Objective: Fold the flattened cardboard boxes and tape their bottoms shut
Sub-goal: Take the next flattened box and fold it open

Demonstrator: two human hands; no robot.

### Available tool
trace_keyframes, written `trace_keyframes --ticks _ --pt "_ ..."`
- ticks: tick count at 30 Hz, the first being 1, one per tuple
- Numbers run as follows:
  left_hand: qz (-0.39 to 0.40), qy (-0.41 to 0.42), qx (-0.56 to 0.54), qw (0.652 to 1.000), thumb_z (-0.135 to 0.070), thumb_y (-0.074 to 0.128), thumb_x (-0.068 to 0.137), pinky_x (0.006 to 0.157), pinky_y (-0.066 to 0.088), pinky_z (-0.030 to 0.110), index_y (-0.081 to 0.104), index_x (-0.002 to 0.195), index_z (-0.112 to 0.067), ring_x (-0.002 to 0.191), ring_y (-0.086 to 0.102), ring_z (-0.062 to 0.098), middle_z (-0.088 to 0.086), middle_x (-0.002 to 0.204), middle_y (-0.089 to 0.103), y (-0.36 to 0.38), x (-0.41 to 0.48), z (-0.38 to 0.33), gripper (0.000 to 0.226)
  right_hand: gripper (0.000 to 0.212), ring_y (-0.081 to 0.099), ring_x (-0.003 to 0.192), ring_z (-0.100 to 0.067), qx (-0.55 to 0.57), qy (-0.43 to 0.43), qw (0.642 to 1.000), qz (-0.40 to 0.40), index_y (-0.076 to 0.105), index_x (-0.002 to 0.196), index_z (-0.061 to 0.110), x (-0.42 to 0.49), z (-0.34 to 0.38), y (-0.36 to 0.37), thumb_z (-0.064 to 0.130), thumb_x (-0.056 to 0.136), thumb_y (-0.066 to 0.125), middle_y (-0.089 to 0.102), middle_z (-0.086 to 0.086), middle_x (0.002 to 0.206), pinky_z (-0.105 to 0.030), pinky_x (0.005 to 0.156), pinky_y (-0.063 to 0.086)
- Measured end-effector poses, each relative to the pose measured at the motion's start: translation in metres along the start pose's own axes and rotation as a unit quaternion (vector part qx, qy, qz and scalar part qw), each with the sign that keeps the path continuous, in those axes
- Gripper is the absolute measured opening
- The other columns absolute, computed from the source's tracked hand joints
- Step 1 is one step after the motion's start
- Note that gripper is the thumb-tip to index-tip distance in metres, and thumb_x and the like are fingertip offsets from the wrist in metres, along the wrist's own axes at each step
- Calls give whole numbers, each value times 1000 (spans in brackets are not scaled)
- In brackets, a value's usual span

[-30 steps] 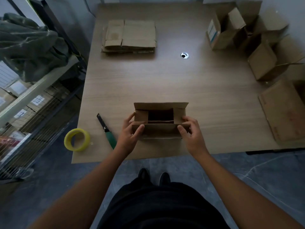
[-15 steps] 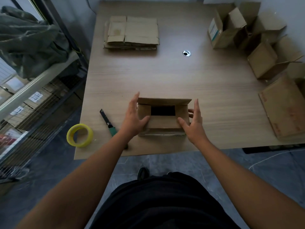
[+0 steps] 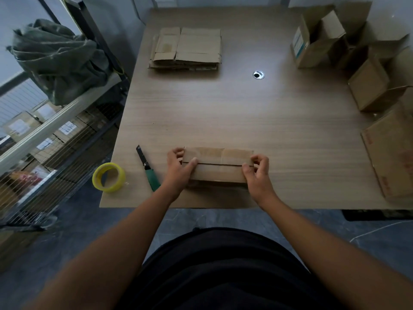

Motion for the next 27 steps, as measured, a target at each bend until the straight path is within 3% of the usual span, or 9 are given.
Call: trace_keyframes --ticks 2,5,7,10,14,18,21,23,27 --pt "39 -79 -86 992 -31 69 95 69 58 36 22 152 -38 110 57 26 3 132 43 6 0 4 74 42 43 121 -14 18 28 999 21 31 140 22 5 -6 0 23 105 54 36 -8 140 -37 108 41" --pt "75 -127 -118 982 -37 64 97 62 58 38 34 150 -38 108 61 33 13 135 53 15 4 10 61 61 30 143 -18 47 91 993 66 18 159 30 10 -14 2 32 107 49 27 -3 157 -36 120 26" --pt "63 -125 -104 985 -43 62 97 70 60 42 39 148 -35 110 62 31 13 134 57 18 5 14 56 62 22 150 -14 75 91 989 90 14 161 28 11 -15 2 31 108 46 20 0 165 -32 122 20" --pt "34 -95 -10 995 -57 56 98 99 53 44 35 149 -32 118 59 24 5 134 57 22 2 20 60 59 22 147 -7 73 75 991 84 19 159 21 15 -18 -5 22 108 47 23 -1 164 -18 113 21" --pt "7 -95 56 994 -60 53 97 103 50 44 44 147 -26 120 56 22 1 134 58 33 -9 41 61 64 36 140 -12 45 64 992 96 26 156 28 18 -30 -11 42 98 50 37 1 152 -31 117 30" --pt "-73 -82 115 987 -60 50 98 110 43 47 41 150 -22 129 51 24 5 142 55 33 -14 54 64 60 33 129 -3 -14 35 994 105 20 159 25 20 -24 -3 31 106 48 35 -2 147 -24 109 25" --pt "-74 -69 145 984 -64 47 96 110 41 51 38 151 -20 131 49 30 10 143 53 33 -7 52 70 61 34 134 -8 -51 47 992 108 16 161 26 23 -28 -2 33 108 45 32 -7 156 -23 107 23" --pt "-69 -56 166 982 -60 48 98 112 39 51 38 151 -19 133 46 34 15 143 51 32 1 51 69 63 30 146 -22 -82 64 987 123 14 162 24 19 -40 -3 34 108 43 28 -10 161 -29 114 22" --pt "-59 -32 208 976 -57 46 100 115 31 56 34 153 -20 141 37 38 17 149 46 35 9 50 65 66 25 148 -37 -259 29 962 80 17 162 18 11 -50 -7 45 105 39 25 -17 163 -52 120 23"
Point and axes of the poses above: each hand's wrist, its own x-axis towards the middle knuckle, its own y-axis out of the palm, z = x × y, the point moved 5 cm from there along x, towards the middle knuckle
